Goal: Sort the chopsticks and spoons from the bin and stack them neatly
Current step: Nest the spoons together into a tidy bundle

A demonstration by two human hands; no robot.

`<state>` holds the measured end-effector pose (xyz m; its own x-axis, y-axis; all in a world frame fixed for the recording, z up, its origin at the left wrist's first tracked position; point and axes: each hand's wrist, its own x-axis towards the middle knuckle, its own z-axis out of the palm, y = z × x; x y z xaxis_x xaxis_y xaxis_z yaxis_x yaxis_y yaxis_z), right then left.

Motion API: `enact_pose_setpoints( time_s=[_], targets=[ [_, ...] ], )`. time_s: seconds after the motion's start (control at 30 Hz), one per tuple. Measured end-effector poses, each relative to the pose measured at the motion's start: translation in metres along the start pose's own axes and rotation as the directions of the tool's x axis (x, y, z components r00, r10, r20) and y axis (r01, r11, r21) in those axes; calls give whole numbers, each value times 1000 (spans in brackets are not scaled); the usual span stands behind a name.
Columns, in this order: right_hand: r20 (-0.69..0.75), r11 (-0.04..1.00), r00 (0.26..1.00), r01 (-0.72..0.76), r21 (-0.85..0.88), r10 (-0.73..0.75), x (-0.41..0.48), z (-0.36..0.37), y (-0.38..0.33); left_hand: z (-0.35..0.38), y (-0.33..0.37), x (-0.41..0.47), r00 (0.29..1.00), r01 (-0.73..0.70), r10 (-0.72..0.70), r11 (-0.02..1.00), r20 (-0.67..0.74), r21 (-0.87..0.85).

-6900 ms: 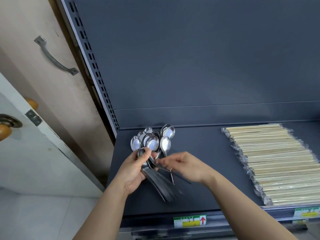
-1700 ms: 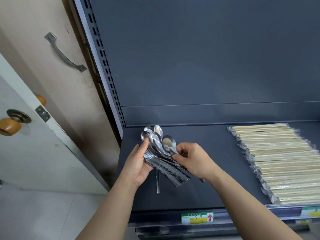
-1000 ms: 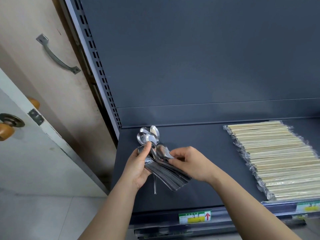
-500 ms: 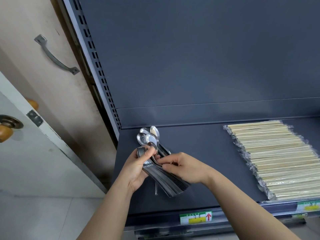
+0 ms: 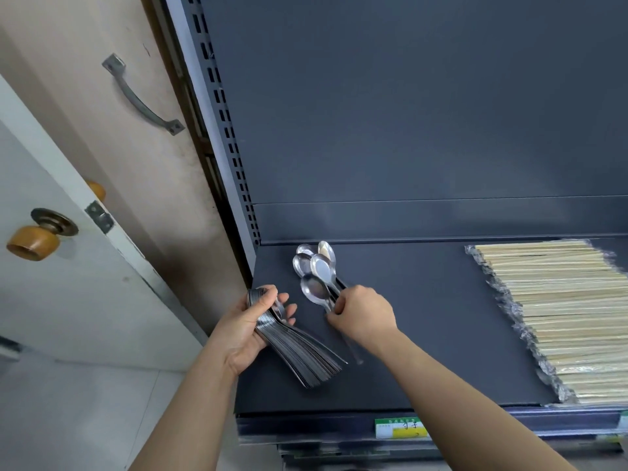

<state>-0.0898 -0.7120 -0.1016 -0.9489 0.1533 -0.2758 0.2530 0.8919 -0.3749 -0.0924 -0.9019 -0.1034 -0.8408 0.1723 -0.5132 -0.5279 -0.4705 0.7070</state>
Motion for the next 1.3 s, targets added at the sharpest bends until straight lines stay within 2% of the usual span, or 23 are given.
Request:
enact_pose_setpoints(
  time_s=[0.1, 0.17, 0.27, 0.33, 0.37, 0.63, 0.7, 0.73, 0.77, 0.83, 0.9, 0.97, 1.17, 1.23, 1.3],
  targets=[
    [20, 996, 999, -42, 83, 41, 6, 1, 6, -1, 0, 2, 1000, 14, -14, 1000, 3, -6],
    [43, 966, 998, -52, 252, 43, 7, -4, 12, -1, -1, 4, 1000, 13, -13, 1000, 12, -3],
    [129, 823, 990, -33, 567, -49, 0, -21, 13, 2, -1, 8, 999, 10, -10, 1000, 33, 7],
    [218, 723, 970, -73, 687, -110, -6, -30, 7, 7, -2, 9, 998, 18, -18, 1000, 63, 9],
    [242, 707, 963, -89, 702, -119, -9, -32, 4, 9, -2, 10, 996, 21, -22, 1000, 83, 16],
    [267, 840, 952, -17, 543, -153, -9, -20, 0, 19, -7, 18, 995, 4, -6, 1000, 103, 15],
    [238, 833, 959, -2, 554, -156, -7, -20, 3, 20, -8, 19, 996, 16, -17, 1000, 83, 5],
    [172, 835, 977, 12, 550, -127, -4, -20, 5, 20, -8, 19, 997, 22, -21, 1000, 72, -3],
    [52, 859, 994, 52, 509, -91, 2, -20, 9, 20, -8, 20, 998, 25, -25, 1000, 59, -14],
    [-141, 956, 989, 86, 279, -48, 14, -18, 19, 20, -9, 22, 999, 27, -26, 999, 41, -33],
    [-138, 996, 989, 62, 65, -53, 22, -13, 25, 20, -9, 24, 999, 25, -24, 999, 39, -42],
    [-112, 997, 991, 72, -8, -73, 27, -8, 27, 20, -8, 26, 999, 22, -20, 999, 43, -40],
    [-170, 989, 976, 127, -74, -138, 35, -5, 28, 18, -5, 31, 999, 19, -18, 1000, 45, -23],
    [-157, 991, 978, 135, -13, -136, 34, -6, 31, 17, -4, 33, 999, 15, -14, 1000, 39, -25],
    [-156, 979, 981, 139, 152, -115, 32, -9, 34, 16, -4, 35, 999, 10, -9, 1000, 36, -20]
  ],
)
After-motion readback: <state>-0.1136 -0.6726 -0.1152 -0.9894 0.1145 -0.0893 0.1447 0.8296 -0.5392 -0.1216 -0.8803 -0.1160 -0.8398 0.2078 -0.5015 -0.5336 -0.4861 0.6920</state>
